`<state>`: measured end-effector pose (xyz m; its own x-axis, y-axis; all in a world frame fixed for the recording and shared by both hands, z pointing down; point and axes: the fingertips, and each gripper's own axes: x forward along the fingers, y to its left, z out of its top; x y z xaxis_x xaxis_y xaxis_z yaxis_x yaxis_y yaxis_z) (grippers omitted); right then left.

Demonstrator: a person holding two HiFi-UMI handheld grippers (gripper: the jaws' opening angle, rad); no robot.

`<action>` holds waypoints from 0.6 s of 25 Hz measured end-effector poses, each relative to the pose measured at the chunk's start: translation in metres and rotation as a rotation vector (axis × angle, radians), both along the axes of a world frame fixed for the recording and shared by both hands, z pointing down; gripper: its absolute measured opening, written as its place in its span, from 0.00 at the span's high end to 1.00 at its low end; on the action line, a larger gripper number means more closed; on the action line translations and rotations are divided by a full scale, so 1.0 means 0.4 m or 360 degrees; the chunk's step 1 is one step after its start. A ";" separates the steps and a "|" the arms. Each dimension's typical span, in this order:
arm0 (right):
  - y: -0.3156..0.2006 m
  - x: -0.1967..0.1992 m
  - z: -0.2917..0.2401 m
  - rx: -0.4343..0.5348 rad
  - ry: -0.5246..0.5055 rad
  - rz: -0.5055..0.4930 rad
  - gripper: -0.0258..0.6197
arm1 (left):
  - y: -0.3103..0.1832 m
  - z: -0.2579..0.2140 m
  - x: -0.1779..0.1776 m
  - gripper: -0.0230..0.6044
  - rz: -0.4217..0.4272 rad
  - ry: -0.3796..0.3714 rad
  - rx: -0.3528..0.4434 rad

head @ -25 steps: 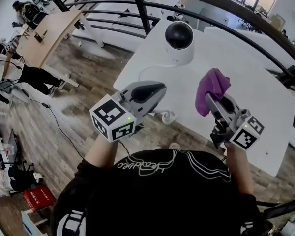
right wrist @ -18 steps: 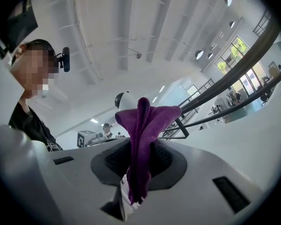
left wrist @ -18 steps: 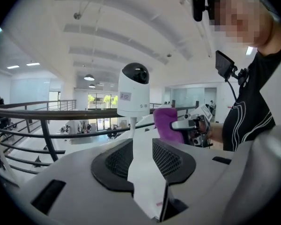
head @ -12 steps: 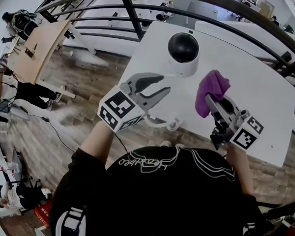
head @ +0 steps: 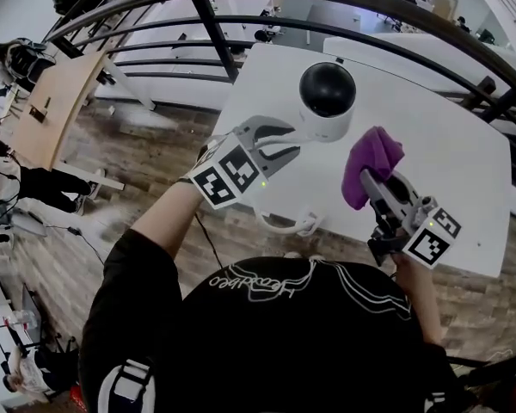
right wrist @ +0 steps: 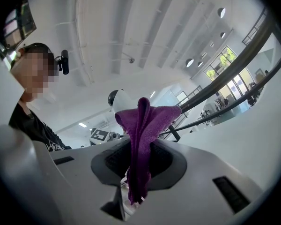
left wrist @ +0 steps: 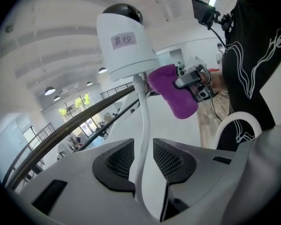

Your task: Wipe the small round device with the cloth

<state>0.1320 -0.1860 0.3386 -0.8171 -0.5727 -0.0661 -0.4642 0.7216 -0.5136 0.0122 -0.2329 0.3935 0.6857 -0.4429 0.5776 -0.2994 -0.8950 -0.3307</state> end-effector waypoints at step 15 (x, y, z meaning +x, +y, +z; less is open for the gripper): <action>-0.011 0.005 -0.001 0.0021 -0.0020 0.0112 0.86 | -0.011 0.044 0.010 0.86 0.0218 -0.0163 0.0102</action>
<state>0.1340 -0.1906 0.3382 -0.7740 -0.6277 -0.0837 -0.5076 0.6940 -0.5105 0.0162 -0.2373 0.4111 0.6814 -0.3875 0.6209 -0.1379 -0.9011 -0.4111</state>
